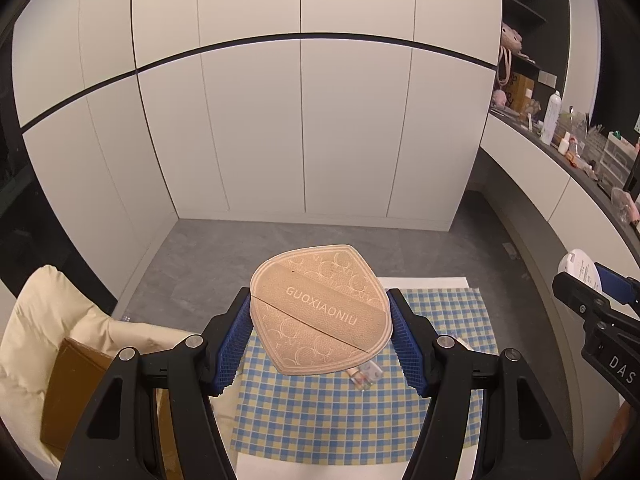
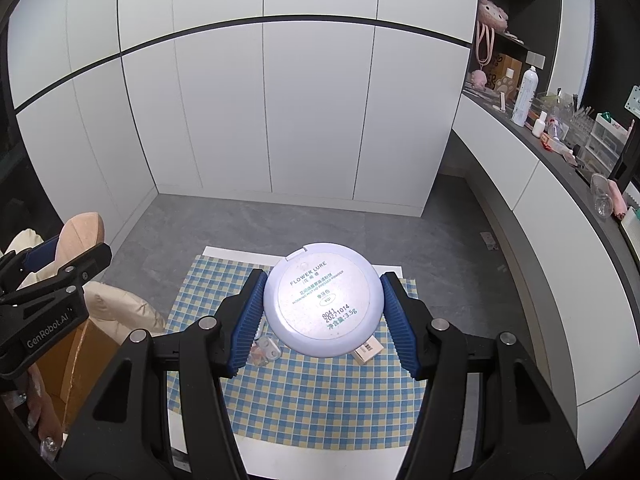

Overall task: Organize objects
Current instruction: 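Lift the beige puff with the left gripper while the right gripper lifts the white compact, then carry the puff and white compact back toward the cardboard box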

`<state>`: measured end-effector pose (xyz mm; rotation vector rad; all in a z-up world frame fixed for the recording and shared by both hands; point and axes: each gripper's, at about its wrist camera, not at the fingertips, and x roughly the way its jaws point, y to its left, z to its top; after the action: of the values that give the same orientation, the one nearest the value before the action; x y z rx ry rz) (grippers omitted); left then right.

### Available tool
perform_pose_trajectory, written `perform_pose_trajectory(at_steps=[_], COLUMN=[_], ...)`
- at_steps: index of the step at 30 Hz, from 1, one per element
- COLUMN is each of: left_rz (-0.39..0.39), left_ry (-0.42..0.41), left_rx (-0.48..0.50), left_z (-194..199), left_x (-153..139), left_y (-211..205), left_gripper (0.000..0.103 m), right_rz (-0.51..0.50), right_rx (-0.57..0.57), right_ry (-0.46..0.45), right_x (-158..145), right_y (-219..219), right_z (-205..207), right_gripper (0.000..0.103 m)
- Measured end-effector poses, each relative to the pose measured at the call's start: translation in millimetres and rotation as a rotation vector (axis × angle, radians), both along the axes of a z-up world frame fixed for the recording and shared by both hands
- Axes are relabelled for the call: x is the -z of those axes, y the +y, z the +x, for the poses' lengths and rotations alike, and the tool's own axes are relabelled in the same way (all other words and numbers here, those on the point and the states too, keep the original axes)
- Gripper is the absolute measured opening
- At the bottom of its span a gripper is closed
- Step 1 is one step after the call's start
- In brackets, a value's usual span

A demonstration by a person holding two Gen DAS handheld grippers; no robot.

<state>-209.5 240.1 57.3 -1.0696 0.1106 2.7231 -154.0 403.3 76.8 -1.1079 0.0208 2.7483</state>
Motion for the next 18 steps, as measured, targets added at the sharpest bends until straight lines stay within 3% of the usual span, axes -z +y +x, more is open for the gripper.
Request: perform_pose_trajectory(at_steps=[9, 18], left_rz=[-0.011, 0.047], left_ry=[-0.002, -0.018], left_rx=[0.017, 0.023], left_z=[22.9, 65.3], left_x=[7.4, 12.6], left_y=[-3.8, -26.0], left_gripper=[0.066, 0.066], right_rz=[0.022, 0.000], right_rx=[-0.009, -0.020], right_ry=[0.000, -0.004], right_x=[7.7, 19.5], right_y=[-11.2, -20.4], right_z=[22.1, 64.4], right_gripper=[0.060, 0.060])
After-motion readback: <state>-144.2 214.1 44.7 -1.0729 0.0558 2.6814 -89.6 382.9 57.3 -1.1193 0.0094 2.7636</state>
